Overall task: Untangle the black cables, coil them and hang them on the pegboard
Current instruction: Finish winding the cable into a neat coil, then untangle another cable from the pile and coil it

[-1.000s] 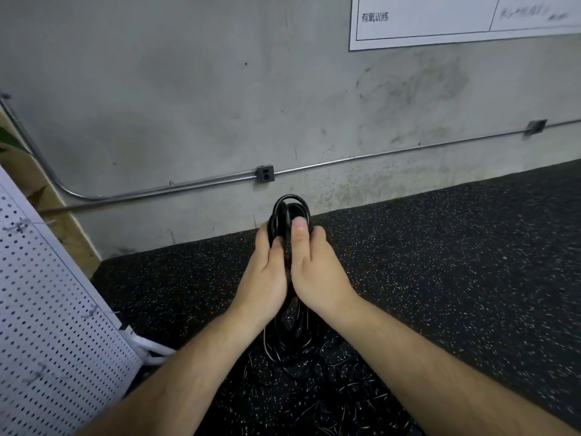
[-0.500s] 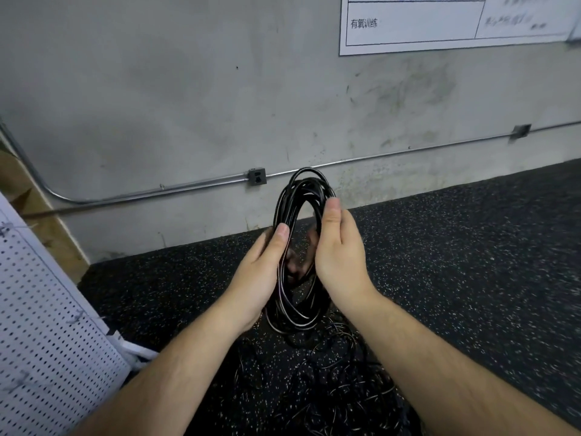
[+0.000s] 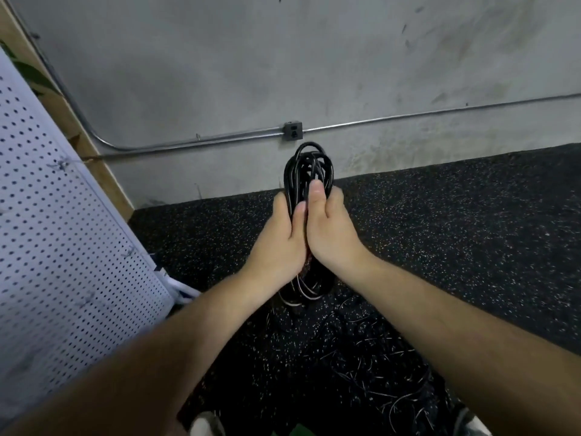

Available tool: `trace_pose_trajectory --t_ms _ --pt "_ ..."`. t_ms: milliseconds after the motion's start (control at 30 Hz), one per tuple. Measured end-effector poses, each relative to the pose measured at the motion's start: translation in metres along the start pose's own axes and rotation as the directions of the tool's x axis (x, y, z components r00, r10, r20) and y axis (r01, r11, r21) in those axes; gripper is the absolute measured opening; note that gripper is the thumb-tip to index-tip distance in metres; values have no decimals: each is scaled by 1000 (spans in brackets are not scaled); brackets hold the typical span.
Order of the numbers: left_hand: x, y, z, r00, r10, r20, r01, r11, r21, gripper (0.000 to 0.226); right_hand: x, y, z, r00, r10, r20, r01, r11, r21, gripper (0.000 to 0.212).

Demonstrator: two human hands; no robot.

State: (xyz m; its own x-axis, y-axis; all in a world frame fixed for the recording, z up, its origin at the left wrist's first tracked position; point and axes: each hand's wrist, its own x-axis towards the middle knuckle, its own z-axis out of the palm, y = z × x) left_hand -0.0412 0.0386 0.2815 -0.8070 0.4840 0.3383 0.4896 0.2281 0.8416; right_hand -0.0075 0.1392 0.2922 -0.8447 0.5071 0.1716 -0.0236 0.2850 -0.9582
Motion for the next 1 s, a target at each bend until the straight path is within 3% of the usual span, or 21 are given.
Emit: trace_pose_trajectory --t_ms 133,233,333,433,567,667,833,1000 --pt "11 -16 -29 994 -103 -26 103 995 -6 10 13 -11 10 993 41 111 -47 998 51 53" --pt "16 -40 -44 986 -147 -73 147 989 -12 5 18 0 33 992 81 93 -87 994 70 52" --pt "5 -61 -44 980 -175 -91 183 979 85 3 12 17 63 990 125 61 -128 991 48 47" --pt "-13 -80 -45 981 -180 -72 192 958 213 15 2 33 89 981 172 89 -176 983 46 45" --pt "-16 -102 -64 944 -328 -42 329 914 238 13 9 55 114 925 308 221 -327 944 54 56" --pt "-13 -133 -70 913 -408 29 373 859 351 20 17 88 132 869 419 263 -440 898 24 62" --pt "-26 -217 -47 776 -614 147 495 736 462 17 5 189 166 709 643 288 -672 741 -1 59" --pt "-95 -320 0 626 -753 203 627 641 443 44 -38 307 203 587 772 245 -765 627 -144 59"
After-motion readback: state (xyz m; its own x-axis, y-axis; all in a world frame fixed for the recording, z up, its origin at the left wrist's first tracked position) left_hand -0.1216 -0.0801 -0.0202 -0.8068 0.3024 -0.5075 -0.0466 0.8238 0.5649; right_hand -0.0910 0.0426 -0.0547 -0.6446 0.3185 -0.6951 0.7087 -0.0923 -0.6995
